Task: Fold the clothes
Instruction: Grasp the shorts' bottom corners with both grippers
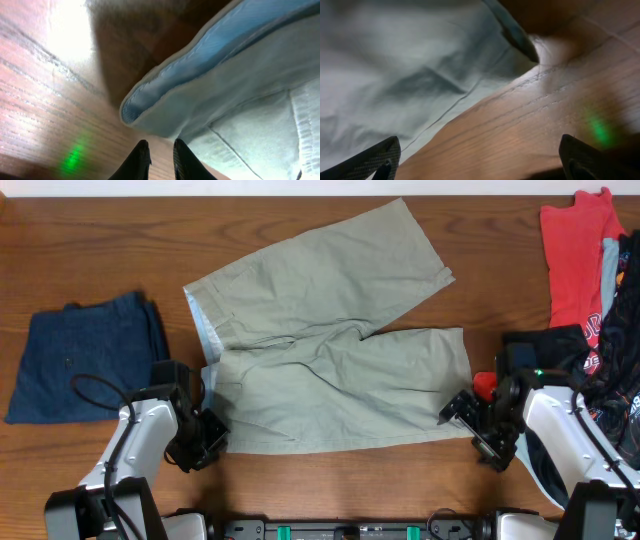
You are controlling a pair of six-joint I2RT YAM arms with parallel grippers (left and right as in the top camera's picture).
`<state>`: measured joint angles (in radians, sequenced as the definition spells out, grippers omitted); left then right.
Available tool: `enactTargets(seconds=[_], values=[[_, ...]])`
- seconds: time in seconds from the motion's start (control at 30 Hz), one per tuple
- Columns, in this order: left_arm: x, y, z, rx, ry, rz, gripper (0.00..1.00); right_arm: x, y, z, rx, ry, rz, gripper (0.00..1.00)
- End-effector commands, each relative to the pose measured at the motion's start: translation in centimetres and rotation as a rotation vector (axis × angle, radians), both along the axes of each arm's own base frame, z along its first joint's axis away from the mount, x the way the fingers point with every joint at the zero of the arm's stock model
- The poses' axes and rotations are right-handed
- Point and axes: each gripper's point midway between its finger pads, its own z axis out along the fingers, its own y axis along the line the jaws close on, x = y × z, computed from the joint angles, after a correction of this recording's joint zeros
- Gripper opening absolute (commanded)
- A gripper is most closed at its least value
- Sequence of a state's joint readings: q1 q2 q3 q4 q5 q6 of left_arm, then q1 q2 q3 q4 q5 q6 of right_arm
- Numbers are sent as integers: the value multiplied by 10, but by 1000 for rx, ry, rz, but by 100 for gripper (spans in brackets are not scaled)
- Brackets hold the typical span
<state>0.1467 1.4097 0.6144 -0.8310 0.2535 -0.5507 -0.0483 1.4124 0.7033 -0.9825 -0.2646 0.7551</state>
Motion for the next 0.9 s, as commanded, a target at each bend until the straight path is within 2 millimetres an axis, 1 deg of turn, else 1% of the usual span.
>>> enactTargets(seconds=[0.0,0.03,0.13,0.23,0.27,0.3,0.33,0.37,0.4,0.43,0.47,0.53,0.57,0.63,0.7,0.8,0.83,0.87], values=[[-5,-1,0,-2,15,2,19,-4,2,-5,5,4,-38,99],[-5,-1,0,-2,15,2,15,-2,2,-8,4,-7,-40,99],[-5,0,0,2,14,2,14,0,2,-12,1,-22,-56,98],[-1,0,-1,5,-2,2,14,6,1,-17,-3,-58,-59,93],[0,0,-1,5,-7,2,14,8,1,-19,-4,-69,-62,89],[1,0,-1,6,-11,2,14,11,1,-20,-4,-85,-62,82],[2,1,-1,6,-13,2,17,15,1,-21,-4,-102,-62,72],[2,1,-1,7,-15,2,17,17,1,-22,-4,-114,-62,60],[2,1,-1,7,-14,2,28,19,1,-23,-4,-125,-62,52],[2,1,-2,6,-14,2,33,20,1,-24,-4,-130,-62,46],[2,1,-2,6,-13,2,34,21,0,-24,-8,-133,-62,40],[0,0,-2,5,-9,2,41,22,0,-24,-9,-139,-62,40],[0,0,-3,5,-9,2,41,22,-1,-24,-11,-140,-62,39],[-3,0,-6,5,-4,2,46,22,-3,-24,-22,-141,-61,31],[-6,-1,-8,4,1,2,48,23,-5,-25,-38,-144,-60,17],[-6,-1,-12,6,-11,2,49,27,-10,-26,-64,-159,-61,16],[-5,0,-12,6,-16,2,49,28,-11,-26,-70,-163,-61,14],[-3,0,-13,7,-23,2,49,29,-12,-26,-76,-168,-61,9]])
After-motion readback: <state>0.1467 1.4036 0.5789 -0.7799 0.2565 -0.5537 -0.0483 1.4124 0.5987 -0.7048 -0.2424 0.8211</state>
